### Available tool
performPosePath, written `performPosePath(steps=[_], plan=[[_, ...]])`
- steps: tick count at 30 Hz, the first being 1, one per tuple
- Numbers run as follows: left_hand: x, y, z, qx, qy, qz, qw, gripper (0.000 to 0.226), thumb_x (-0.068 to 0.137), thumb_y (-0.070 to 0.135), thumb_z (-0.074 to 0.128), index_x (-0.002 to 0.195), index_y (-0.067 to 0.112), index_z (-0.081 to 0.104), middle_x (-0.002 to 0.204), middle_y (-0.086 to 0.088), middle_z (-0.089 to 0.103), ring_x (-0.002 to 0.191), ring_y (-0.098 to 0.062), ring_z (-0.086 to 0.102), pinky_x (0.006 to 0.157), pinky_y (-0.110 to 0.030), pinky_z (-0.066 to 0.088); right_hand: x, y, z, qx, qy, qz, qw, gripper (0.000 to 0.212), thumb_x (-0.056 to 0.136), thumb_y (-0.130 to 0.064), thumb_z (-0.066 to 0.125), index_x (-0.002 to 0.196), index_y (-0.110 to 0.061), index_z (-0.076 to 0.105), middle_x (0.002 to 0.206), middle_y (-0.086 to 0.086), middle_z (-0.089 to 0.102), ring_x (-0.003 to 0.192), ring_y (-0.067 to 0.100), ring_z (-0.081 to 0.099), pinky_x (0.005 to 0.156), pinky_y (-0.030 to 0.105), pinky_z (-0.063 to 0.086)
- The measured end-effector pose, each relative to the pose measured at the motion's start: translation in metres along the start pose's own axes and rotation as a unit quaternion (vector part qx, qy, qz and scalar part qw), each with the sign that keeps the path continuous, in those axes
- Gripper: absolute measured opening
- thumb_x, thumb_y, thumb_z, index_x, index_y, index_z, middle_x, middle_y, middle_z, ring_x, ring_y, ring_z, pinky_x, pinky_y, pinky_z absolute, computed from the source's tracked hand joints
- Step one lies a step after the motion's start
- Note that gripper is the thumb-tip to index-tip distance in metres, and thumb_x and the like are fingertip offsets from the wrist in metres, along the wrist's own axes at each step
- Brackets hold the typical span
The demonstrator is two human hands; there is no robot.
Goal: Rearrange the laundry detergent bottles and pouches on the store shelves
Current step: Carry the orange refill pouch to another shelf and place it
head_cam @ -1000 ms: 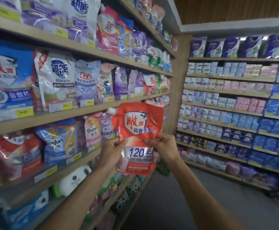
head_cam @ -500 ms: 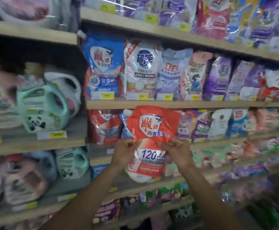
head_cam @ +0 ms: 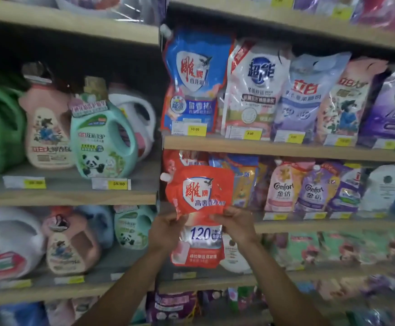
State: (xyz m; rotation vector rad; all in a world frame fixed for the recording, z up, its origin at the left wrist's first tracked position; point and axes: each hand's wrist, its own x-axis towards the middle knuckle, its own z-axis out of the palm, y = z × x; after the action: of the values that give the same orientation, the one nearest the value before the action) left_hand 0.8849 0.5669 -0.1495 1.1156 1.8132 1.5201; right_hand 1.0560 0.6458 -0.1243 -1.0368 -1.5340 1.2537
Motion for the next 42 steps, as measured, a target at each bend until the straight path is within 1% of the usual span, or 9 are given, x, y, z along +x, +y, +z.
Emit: performPosePath(steps=[5, 9, 14, 19, 25, 30, 35, 39, 42], plan=[[0.017, -0.004, 0.004, -0.002, 0.025, -0.003, 1.0, 0.026, 0.09, 0.032, 0.073, 0.064, 0.03, 0.075, 0.071, 0.004, 0.077, 0.075, -0.02, 0.076, 0.08, -0.042, 0.06, 0.03, 0.01, 0.007, -0.022, 0.005, 0.007, 1.0, 0.012, 0.077, -0.002, 0.084, 0.085, -0.01, 0.082, 0.085, 0.008, 0.082, 0.072, 0.023, 0.079, 0.07, 0.034, 0.064], [0.04, 0.0, 0.015, -0.015, 0.078, 0.002, 0.997, 0.022, 0.088, 0.038, 0.073, 0.073, 0.024, 0.08, 0.071, 0.004, 0.079, 0.071, -0.019, 0.076, 0.079, -0.045, 0.061, 0.061, 0.005, 0.009, -0.018, 0.0, 0.008, 1.0, 0.018, 0.075, -0.004, 0.086, 0.07, -0.019, 0.078, 0.068, -0.004, 0.079, 0.056, 0.013, 0.076, 0.049, 0.021, 0.057], [0.061, 0.006, 0.025, -0.062, 0.119, 0.017, 0.991, 0.018, 0.089, 0.036, 0.072, 0.083, 0.022, 0.08, 0.078, 0.003, 0.08, 0.075, -0.023, 0.076, 0.081, -0.044, 0.061, 0.097, 0.001, 0.017, 0.007, -0.005, -0.023, 1.0, 0.02, 0.073, 0.0, 0.086, 0.068, -0.017, 0.077, 0.071, 0.0, 0.08, 0.059, 0.017, 0.076, 0.056, 0.024, 0.059], [0.092, 0.02, 0.027, -0.127, 0.145, 0.067, 0.979, 0.029, 0.089, 0.018, 0.074, 0.061, 0.024, 0.074, 0.07, -0.003, 0.074, 0.065, -0.018, 0.066, 0.066, -0.03, 0.051, 0.123, -0.009, 0.023, 0.052, -0.01, -0.048, 0.997, 0.025, 0.073, 0.005, 0.085, 0.066, -0.018, 0.077, 0.065, -0.007, 0.078, 0.057, 0.011, 0.075, 0.052, 0.02, 0.057], [0.121, 0.028, 0.032, -0.191, 0.149, 0.081, 0.967, 0.031, 0.091, 0.009, 0.071, 0.061, 0.016, 0.073, 0.078, -0.017, 0.075, 0.075, -0.026, 0.068, 0.077, -0.051, 0.058, 0.15, -0.016, 0.028, 0.068, -0.014, -0.083, 0.994, 0.02, 0.076, 0.0, 0.084, 0.078, -0.018, 0.077, 0.063, -0.014, 0.075, 0.055, -0.002, 0.071, 0.053, 0.008, 0.051], [0.139, 0.025, 0.038, -0.207, 0.16, 0.062, 0.963, 0.011, 0.093, 0.0, 0.065, 0.093, -0.002, 0.076, 0.103, -0.022, 0.075, 0.099, -0.039, 0.072, 0.095, -0.058, 0.055, 0.162, -0.009, 0.039, 0.079, 0.002, -0.095, 0.992, 0.021, 0.077, 0.004, 0.082, 0.076, -0.016, 0.075, 0.076, -0.002, 0.076, 0.055, 0.002, 0.07, 0.06, 0.017, 0.055], [0.146, 0.018, 0.039, -0.207, 0.137, 0.066, 0.967, 0.014, 0.096, -0.001, 0.059, 0.097, 0.0, 0.073, 0.104, -0.024, 0.074, 0.094, -0.033, 0.071, 0.091, -0.049, 0.057, 0.173, 0.01, 0.049, 0.09, 0.033, -0.132, 0.987, 0.025, 0.077, 0.0, 0.084, 0.068, -0.021, 0.073, 0.073, -0.007, 0.078, 0.069, 0.011, 0.073, 0.07, 0.021, 0.059], [0.146, 0.012, 0.035, -0.218, 0.114, 0.058, 0.968, 0.022, 0.096, -0.003, 0.059, 0.082, 0.009, 0.071, 0.083, -0.011, 0.072, 0.061, -0.007, 0.068, 0.064, -0.023, 0.054, 0.176, 0.025, 0.049, 0.082, 0.019, -0.135, 0.987, 0.026, 0.079, -0.003, 0.083, 0.068, -0.025, 0.077, 0.072, -0.008, 0.079, 0.073, 0.016, 0.075, 0.074, 0.033, 0.059], [0.14, -0.004, 0.037, -0.217, 0.09, 0.052, 0.971, 0.021, 0.098, 0.0, 0.056, 0.092, 0.011, 0.073, 0.089, -0.006, 0.075, 0.07, -0.01, 0.07, 0.065, -0.02, 0.056, 0.174, 0.04, 0.045, 0.069, 0.004, -0.143, 0.987, 0.018, 0.08, -0.002, 0.083, 0.074, -0.018, 0.079, 0.078, 0.0, 0.081, 0.076, 0.02, 0.077, 0.075, 0.036, 0.06]])
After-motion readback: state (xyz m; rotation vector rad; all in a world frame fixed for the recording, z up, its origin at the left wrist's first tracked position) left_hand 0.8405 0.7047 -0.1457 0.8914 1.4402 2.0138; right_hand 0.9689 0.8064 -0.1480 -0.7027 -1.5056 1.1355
